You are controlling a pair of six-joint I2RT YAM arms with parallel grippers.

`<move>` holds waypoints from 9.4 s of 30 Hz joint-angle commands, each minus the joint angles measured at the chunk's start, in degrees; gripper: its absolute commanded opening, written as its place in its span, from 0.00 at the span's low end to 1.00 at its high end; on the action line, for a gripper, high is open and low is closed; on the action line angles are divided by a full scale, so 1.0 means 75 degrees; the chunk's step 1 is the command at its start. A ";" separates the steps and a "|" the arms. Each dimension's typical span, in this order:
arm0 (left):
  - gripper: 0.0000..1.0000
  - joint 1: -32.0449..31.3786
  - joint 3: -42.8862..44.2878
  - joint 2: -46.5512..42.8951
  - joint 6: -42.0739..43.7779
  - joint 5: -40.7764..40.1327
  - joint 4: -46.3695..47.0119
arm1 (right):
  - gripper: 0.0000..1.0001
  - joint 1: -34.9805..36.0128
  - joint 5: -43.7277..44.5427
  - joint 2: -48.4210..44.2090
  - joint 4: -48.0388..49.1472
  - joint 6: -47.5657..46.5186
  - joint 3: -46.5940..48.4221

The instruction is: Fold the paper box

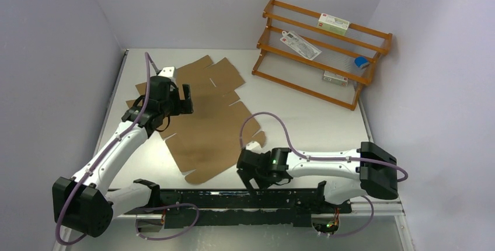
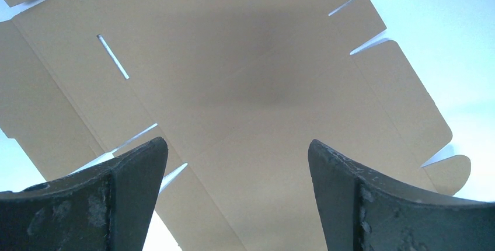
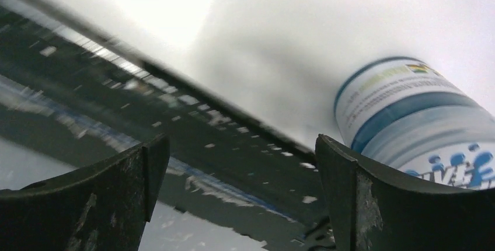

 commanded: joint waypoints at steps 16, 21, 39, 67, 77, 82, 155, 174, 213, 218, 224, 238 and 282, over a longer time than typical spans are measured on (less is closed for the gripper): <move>0.95 -0.0032 -0.0199 -0.0335 0.0123 0.0424 0.0119 | 1.00 -0.4505 0.2610 0.0129 -0.0740 0.0470 0.0092; 0.95 -0.0033 -0.0180 -0.0317 0.0124 0.0451 0.0118 | 1.00 -0.4783 0.4011 0.0132 -0.1908 0.2064 0.0310; 0.95 0.0008 -0.0157 0.0387 -0.0034 0.0246 -0.0014 | 1.00 -0.5250 -0.0700 -0.0510 0.4357 -0.1871 -0.0220; 0.92 0.1878 0.1513 0.4495 0.0147 0.1153 -0.0004 | 0.44 -0.5888 -0.3241 0.3554 0.6126 -0.2697 0.1267; 0.89 0.1906 0.1411 0.4755 0.0349 0.1580 -0.0106 | 0.19 -0.5529 -0.3598 0.1985 0.5910 -0.2209 -0.0227; 0.89 0.1685 0.1143 0.4619 0.0397 0.2030 -0.0146 | 0.13 -0.5490 -0.3469 0.0912 0.5836 -0.1768 -0.1257; 0.90 0.1316 0.2623 0.5867 0.0735 0.2316 -0.0690 | 0.49 -0.7758 -0.2734 0.3664 0.7180 -0.1670 0.0898; 0.91 0.2026 0.2395 0.4739 0.0678 0.2962 -0.0279 | 0.07 -0.8657 -0.2565 0.1225 0.4858 -0.2267 0.0021; 0.30 0.1698 0.6019 0.8153 0.0960 0.5045 -0.0321 | 0.16 -0.8672 -0.2933 0.0994 0.5690 -0.2614 -0.0588; 0.20 0.1262 0.5804 0.7724 0.0917 0.4124 -0.0369 | 0.16 -0.8678 -0.3030 0.1075 0.5732 -0.2596 -0.0580; 0.17 0.0500 0.5775 0.7336 0.0766 0.2948 -0.0547 | 0.16 -0.8670 -0.2957 0.1080 0.5742 -0.2596 -0.0600; 0.60 0.0355 0.4594 0.5676 0.0709 0.1859 -0.1189 | 0.17 -0.8678 -0.2833 0.0897 0.5826 -0.2521 -0.0704; 0.46 0.0377 -0.0894 0.2207 -0.0739 0.3886 0.0298 | 0.20 -0.8483 -0.2972 0.0832 0.5790 -0.2555 -0.0678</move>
